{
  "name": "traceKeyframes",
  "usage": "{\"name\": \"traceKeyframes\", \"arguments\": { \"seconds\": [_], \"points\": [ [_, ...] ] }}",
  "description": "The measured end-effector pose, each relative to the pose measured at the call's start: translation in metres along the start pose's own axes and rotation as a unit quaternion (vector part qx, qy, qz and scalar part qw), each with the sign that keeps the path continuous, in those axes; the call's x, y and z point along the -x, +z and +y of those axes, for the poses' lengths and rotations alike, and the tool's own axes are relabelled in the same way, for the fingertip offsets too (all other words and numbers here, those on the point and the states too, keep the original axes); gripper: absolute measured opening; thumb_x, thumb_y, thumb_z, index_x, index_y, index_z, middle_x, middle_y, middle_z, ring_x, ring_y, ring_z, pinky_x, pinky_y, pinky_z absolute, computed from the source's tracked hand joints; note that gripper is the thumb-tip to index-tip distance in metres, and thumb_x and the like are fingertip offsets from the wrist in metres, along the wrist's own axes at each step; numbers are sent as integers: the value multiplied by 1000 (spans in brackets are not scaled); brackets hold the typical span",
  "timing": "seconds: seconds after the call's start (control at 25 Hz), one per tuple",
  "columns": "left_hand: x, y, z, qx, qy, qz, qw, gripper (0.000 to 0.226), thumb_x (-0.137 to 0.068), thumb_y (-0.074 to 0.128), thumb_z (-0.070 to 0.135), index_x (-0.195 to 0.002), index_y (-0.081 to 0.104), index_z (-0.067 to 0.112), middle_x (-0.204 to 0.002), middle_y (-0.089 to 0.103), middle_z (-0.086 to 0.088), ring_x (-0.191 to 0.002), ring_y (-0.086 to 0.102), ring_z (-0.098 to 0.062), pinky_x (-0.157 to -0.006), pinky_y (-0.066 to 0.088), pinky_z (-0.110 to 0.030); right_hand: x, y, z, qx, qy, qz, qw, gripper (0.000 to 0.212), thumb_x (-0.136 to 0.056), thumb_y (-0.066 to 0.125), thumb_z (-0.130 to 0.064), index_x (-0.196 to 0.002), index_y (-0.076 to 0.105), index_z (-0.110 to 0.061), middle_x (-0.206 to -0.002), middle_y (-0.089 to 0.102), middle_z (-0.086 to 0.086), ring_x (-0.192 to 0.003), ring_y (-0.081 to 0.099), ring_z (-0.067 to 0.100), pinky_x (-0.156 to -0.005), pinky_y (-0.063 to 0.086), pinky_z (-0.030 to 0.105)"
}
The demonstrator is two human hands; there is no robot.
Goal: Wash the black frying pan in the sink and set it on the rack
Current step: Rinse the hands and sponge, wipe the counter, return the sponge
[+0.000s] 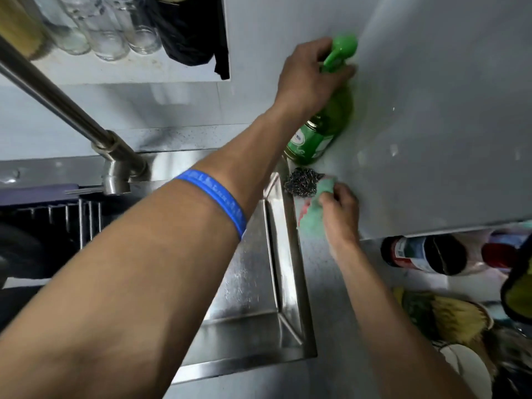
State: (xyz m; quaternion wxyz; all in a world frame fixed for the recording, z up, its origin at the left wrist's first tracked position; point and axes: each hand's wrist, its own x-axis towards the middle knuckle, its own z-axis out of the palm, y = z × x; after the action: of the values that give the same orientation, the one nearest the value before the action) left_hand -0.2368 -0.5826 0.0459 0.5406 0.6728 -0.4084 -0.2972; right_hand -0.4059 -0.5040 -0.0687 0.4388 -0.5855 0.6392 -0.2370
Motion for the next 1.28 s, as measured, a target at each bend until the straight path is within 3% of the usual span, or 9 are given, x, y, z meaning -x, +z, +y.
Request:
{"name": "traceKeyframes", "arguments": {
  "seconds": [0.12,0.24,0.4,0.52,0.68,0.8,0.88,1.04,1.28],
  "points": [
    [5,-23,-3,36,7,64,997,17,-75,78,23,-91,76,17,-77,71,8,-79,67,-11,-78,58,-39,-7,2,-8,195,-50,-125,972,54,-74,49,-34,-126,49,-52,-120,66,4,-101,68,30,-87,57,51],
    [15,-55,6,66,31,72,995,12,-78,77,19,-90,76,16,-77,69,6,-79,66,-10,-81,58,-41,-13,7,-16,394,-20,-198,897,72,-84,51,-26,-150,27,-42,-132,55,10,-111,61,34,-97,53,46],
    [21,-82,1,55,48,91,993,18,-78,76,21,-87,75,4,-75,61,0,-72,59,-11,-76,55,-44,23,-21,0,395,13,-174,902,44,-79,54,-23,-123,56,-24,-117,67,8,-105,63,31,-86,51,31],
    [21,-90,-6,65,41,108,991,20,-78,77,17,-86,74,-1,-72,58,-1,-68,54,-9,-68,54,-34,34,-29,-13,212,28,-78,974,32,-80,67,-18,-108,53,-23,-102,67,0,-90,65,24,-69,52,31],
    [19,-94,-8,82,49,114,989,11,-78,77,13,-82,75,3,-68,55,1,-63,51,-5,-63,48,-26,-27,24,-71,131,-218,60,965,18,-84,62,-7,-102,64,-11,-96,69,7,-89,60,29,-72,46,30],
    [16,-96,-18,81,45,121,988,8,-78,77,12,-81,75,5,-66,57,2,-63,53,-6,-63,48,-26,-89,86,-56,300,-244,-86,918,20,-92,49,-10,-100,65,-3,-115,65,22,-113,55,37,-98,40,40],
    [16,-97,-24,76,42,113,990,5,-78,77,12,-79,75,8,-65,56,4,-63,52,-4,-62,48,-25,-109,97,-29,414,-221,-201,860,29,-100,42,-19,-120,60,-9,-149,44,15,-144,28,31,-120,21,39],
    [13,-90,-29,79,39,109,990,7,-78,77,13,-72,73,13,-62,53,7,-61,49,-4,-60,44,-24,-131,68,-15,408,-187,-174,877,53,-100,40,-15,-152,35,-23,-168,4,6,-154,-2,27,-124,12,41],
    [7,-72,-29,86,24,120,989,6,-77,79,17,-75,74,15,-58,53,17,-60,49,-2,-62,44,-23,-79,57,-3,456,-222,-190,841,55,-99,47,-22,-152,37,-33,-168,7,-2,-154,6,28,-124,15,46]
  ]
}}
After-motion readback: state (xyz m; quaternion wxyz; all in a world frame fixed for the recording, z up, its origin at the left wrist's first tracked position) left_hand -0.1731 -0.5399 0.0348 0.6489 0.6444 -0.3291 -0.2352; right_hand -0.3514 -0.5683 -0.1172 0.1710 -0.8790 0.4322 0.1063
